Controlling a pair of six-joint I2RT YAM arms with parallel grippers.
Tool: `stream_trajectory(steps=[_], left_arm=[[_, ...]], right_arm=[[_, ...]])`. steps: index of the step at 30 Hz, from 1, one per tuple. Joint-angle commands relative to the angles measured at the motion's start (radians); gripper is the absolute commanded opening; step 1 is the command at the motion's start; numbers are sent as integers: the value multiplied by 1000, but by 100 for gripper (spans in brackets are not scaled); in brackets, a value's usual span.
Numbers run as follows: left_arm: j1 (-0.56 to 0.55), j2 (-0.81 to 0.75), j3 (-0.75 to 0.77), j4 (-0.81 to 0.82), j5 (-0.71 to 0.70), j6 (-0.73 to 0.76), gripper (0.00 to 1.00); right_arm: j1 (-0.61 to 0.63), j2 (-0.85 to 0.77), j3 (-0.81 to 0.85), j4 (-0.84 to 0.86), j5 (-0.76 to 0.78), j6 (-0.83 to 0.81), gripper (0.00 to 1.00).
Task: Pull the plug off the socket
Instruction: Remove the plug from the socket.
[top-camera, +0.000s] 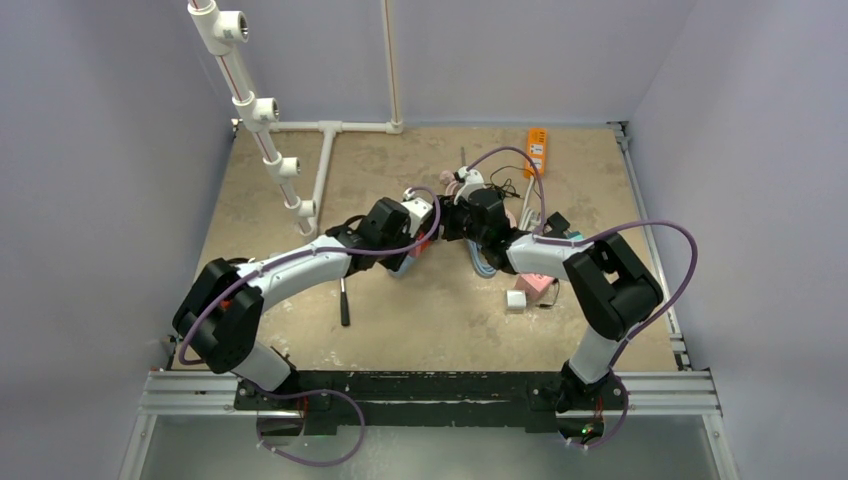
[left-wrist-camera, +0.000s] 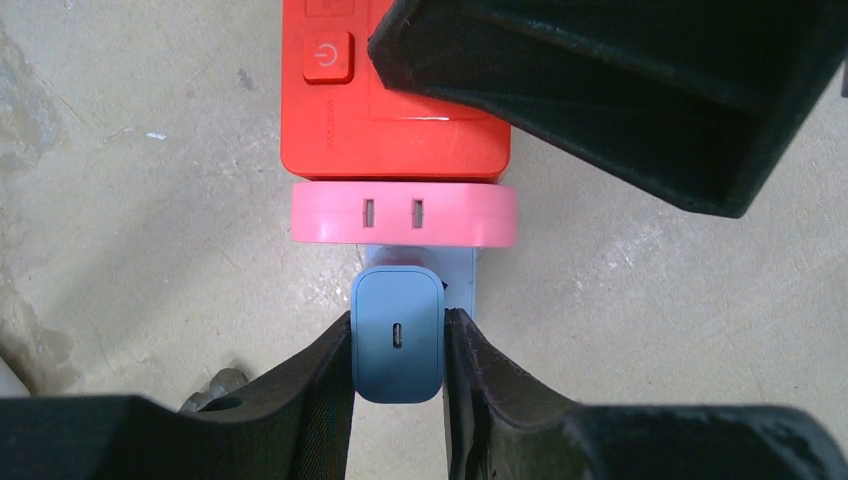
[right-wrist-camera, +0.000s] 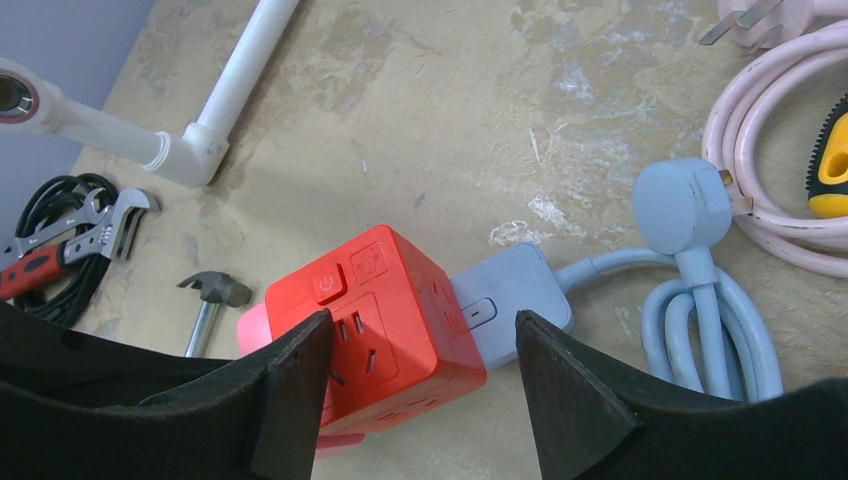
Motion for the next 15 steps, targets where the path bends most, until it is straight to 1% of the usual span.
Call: stream_trajectory(steps=[1,5,8,11,15], left_arm=[[28,-68,19,38,36,-1,0],[114,-39,36,36,206,-49,0],[163,-14,47,40,298,-77,0],[193,0,52,37,337,-93,0],[201,0,51,39,342,-96,0]], right_arm=[[-5,54,-7,-145,99,-56,68],[-3,59,-3,-148,102,-56,67],[-2,63,-1,-151,106,-58,67],[0,66,2,-154,110,-59,68],[3,71,6,-157,113,-59,67]])
